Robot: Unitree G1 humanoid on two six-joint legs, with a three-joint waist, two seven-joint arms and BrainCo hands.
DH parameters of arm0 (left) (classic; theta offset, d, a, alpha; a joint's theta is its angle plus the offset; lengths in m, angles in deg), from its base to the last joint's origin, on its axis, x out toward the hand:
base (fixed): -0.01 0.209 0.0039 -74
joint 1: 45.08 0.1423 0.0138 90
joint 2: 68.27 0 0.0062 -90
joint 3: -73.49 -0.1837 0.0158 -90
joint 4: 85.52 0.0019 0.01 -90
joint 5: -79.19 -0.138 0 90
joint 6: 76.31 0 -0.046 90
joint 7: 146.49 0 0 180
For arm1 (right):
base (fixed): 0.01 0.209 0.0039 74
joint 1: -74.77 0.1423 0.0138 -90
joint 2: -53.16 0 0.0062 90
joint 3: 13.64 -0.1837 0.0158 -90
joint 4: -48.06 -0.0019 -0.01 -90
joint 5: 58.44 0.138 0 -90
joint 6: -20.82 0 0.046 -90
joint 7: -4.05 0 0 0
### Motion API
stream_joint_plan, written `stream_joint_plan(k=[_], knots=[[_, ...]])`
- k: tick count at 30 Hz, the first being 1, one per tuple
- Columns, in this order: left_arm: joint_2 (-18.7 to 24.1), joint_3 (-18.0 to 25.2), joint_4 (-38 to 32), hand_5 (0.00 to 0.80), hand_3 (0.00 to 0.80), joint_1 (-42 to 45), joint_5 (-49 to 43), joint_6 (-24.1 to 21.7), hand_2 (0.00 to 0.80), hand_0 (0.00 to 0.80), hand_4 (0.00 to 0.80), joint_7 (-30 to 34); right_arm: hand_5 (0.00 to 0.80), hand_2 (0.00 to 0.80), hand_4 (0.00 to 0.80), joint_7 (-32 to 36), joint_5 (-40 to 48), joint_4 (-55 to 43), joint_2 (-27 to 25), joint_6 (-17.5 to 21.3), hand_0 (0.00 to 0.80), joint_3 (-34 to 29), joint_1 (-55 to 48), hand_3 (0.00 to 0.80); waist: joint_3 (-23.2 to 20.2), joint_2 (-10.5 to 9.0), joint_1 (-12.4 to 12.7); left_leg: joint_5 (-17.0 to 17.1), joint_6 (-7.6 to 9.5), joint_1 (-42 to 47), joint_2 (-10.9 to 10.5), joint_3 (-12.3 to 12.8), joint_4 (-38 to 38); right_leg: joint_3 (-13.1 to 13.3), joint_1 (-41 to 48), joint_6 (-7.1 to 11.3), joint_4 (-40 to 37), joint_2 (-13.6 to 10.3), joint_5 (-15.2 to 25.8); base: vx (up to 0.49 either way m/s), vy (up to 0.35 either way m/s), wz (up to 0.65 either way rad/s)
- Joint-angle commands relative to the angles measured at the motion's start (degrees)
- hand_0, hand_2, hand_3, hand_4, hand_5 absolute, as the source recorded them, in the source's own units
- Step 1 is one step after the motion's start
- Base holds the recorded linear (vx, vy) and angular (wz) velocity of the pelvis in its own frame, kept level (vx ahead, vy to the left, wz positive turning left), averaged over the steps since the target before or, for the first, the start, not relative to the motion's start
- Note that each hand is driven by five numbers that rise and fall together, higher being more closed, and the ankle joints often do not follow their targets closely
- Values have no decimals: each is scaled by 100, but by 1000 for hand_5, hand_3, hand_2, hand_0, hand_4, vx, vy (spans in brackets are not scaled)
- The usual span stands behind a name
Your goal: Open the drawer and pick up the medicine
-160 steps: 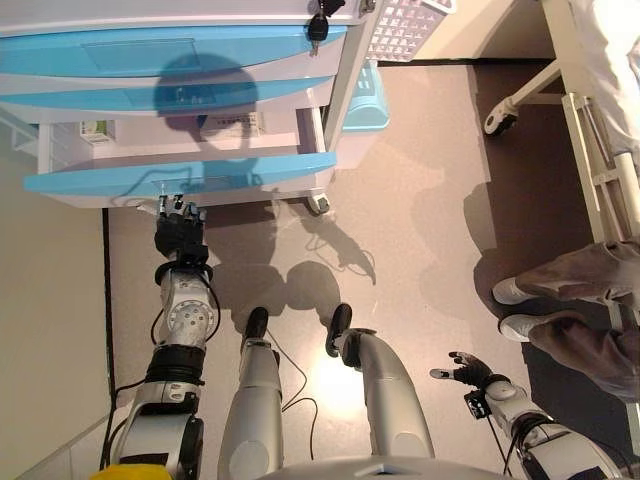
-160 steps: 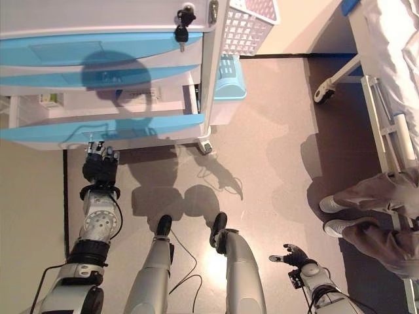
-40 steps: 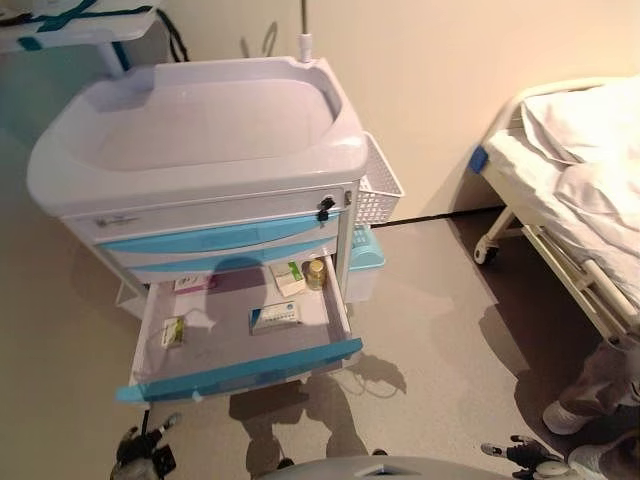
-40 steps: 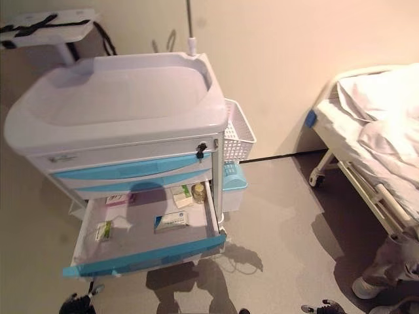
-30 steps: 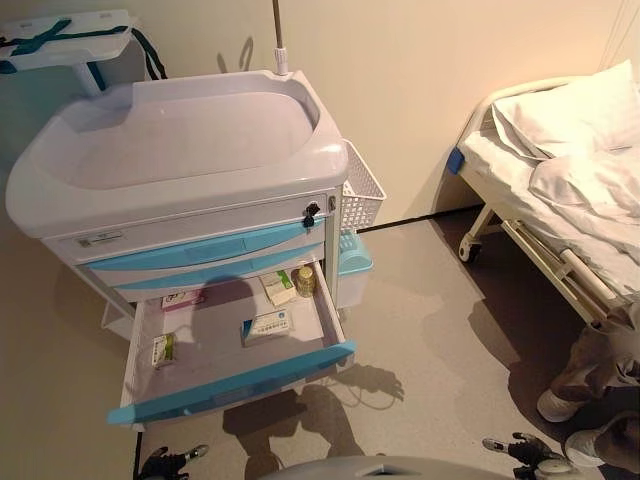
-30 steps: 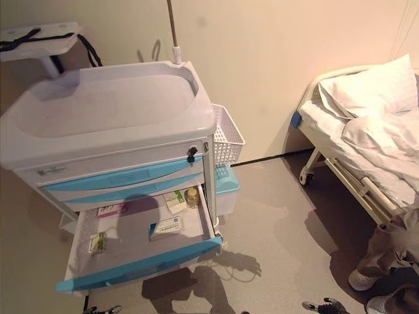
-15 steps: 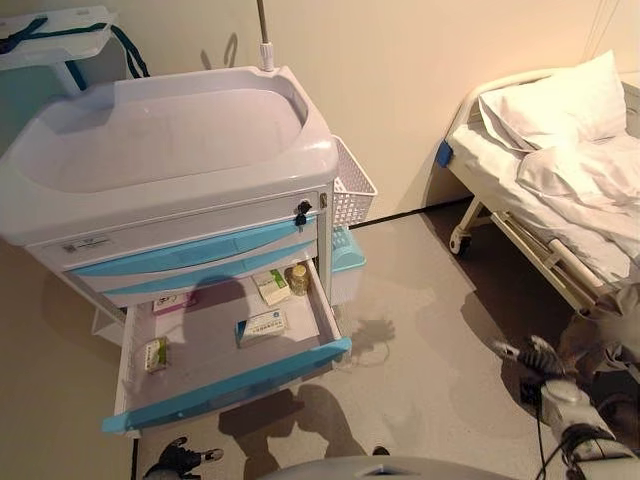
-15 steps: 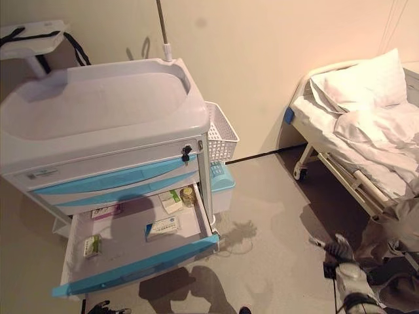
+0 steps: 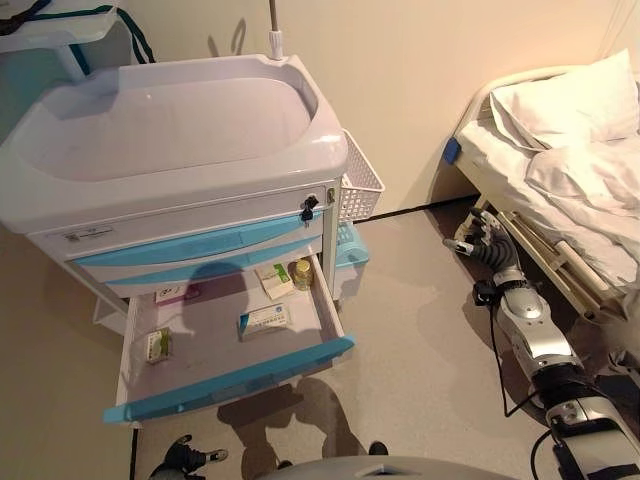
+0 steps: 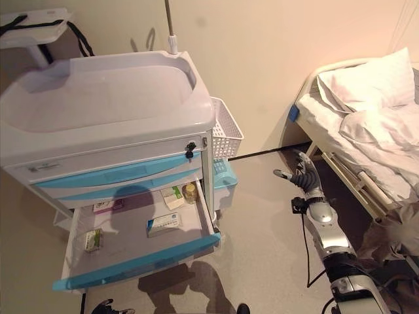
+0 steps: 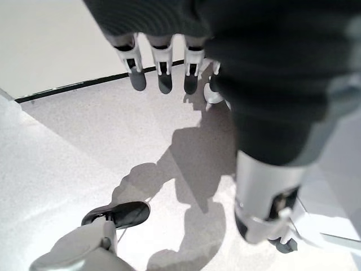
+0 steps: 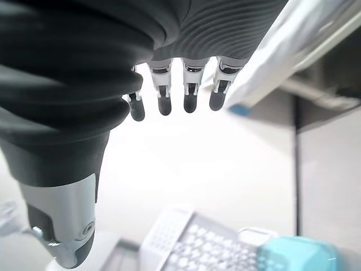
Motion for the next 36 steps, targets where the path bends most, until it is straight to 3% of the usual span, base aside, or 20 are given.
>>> stream_joint_plan(k=[1, 6, 10, 23, 36], knots=[[307, -24, 164, 0, 0, -210, -184, -102, 0, 0, 0, -131, 0, 0, 0, 107, -165, -580, 46, 386, 0, 240, 348, 0, -44, -390, 61, 135, 198, -487, -345, -352, 107, -302, 126, 498, 309, -261, -229, -68, 3, 0], [473, -136, -24, 0, 0, -470, -48, -144, 0, 0, 0, -212, 0, 0, 0, 162, 40, -993, 92, 505, 0, 571, 852, 0, 538, -478, 207, -135, 282, -1275, -570, -477, 1200, -302, -378, 389, 998, -358, -434, -199, -7, 7], [652, -281, -136, 0, 0, -865, 171, -191, 0, 0, 0, -399, 0, 0, 0, 21, 230, -1117, 277, 663, 0, 1003, 1711, 0, 1061, -492, 296, -185, 267, -2397, -666, -614, 2046, -340, -1434, 310, 1835, -404, -522, -309, -7, 9], [855, -302, -162, 0, 0, -1100, 288, -131, 0, 0, 0, -600, 0, 0, 0, 2, 382, -1583, 449, 811, 0, 1517, 2537, 0, 1219, -497, 474, -414, 262, -4062, -732, -844, 3363, -581, -3069, 155, 3307, -423, -998, -119, -15, 15], [948, -495, -348, 0, 0, -1062, 75, -143, 0, 0, 0, -586, 0, 0, 0, 234, -91, -1708, 309, 718, 0, 2255, 2904, 0, 1308, -531, 580, -350, 259, -4364, -755, -962, 3428, -694, -3359, 132, 3446, -424, -1048, -20, -11, 9]])
